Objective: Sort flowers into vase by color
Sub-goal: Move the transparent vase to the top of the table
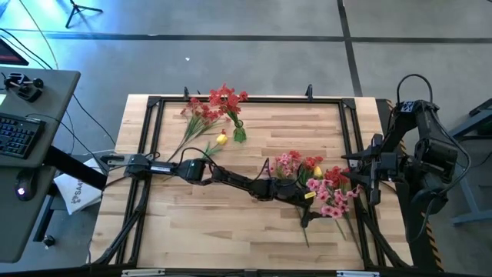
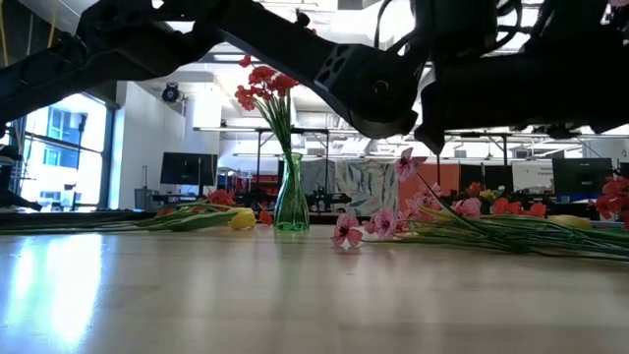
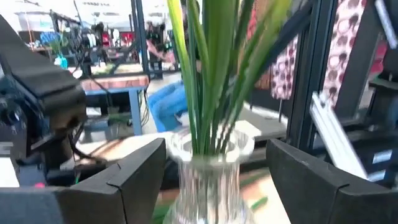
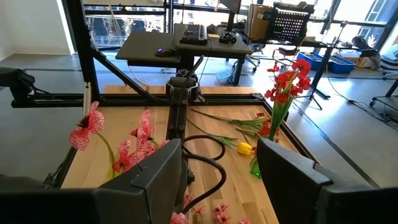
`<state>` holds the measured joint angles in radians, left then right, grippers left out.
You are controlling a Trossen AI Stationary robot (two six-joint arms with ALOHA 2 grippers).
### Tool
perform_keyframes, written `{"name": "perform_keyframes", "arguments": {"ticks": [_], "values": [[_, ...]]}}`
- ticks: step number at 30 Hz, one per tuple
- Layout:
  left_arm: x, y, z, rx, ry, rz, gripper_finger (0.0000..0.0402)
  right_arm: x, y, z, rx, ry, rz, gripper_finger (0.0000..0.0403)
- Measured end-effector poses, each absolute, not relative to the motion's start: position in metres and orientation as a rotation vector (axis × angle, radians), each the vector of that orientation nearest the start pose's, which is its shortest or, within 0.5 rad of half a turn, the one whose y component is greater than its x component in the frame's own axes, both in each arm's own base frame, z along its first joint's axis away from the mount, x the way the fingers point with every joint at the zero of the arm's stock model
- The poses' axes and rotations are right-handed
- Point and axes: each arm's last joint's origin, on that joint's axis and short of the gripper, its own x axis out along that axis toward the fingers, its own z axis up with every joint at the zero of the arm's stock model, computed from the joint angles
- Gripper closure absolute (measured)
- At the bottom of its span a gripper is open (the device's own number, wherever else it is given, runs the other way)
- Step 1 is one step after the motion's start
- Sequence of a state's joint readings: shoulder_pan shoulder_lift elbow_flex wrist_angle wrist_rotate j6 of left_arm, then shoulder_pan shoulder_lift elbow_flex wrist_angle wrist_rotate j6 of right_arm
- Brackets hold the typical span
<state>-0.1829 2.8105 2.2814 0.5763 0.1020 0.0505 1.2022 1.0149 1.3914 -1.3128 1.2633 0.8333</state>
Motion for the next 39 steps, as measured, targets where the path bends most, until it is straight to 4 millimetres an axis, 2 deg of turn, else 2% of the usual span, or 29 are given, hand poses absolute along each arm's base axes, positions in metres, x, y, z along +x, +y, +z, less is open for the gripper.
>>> {"name": "perform_keyframes", "arguments": {"ticks": [4, 21, 26, 29, 35, 39], "values": [[0.597, -0.113, 0.12, 0.102, -0.045, -0.283, 0.0136, 0.073, 0.113, 0.412, -0.057, 0.252, -0.172, 0.0195], [0.597, -0.113, 0.108, 0.115, 0.079, -0.335, 0.0133, 0.073, 0.113, 0.413, -0.05, 0.243, -0.177, 0.0195], [0.596, -0.113, 0.107, 0.145, 0.079, -0.403, 0.0133, 0.074, 0.114, 0.413, -0.048, 0.242, -0.176, 0.0195], [0.595, -0.113, 0.111, 0.156, 0.124, -0.422, 0.0133, 0.074, 0.114, 0.413, -0.044, 0.244, -0.175, 0.0195], [0.589, -0.112, 0.136, 0.22, 0.263, -0.421, 0.0133, 0.074, 0.115, 0.413, -0.03, 0.26, -0.158, 0.0195], [0.59, -0.112, 0.144, 0.24, 0.2, -0.401, 0.0133, 0.074, 0.114, 0.413, -0.042, 0.25, -0.167, 0.0195]]}}
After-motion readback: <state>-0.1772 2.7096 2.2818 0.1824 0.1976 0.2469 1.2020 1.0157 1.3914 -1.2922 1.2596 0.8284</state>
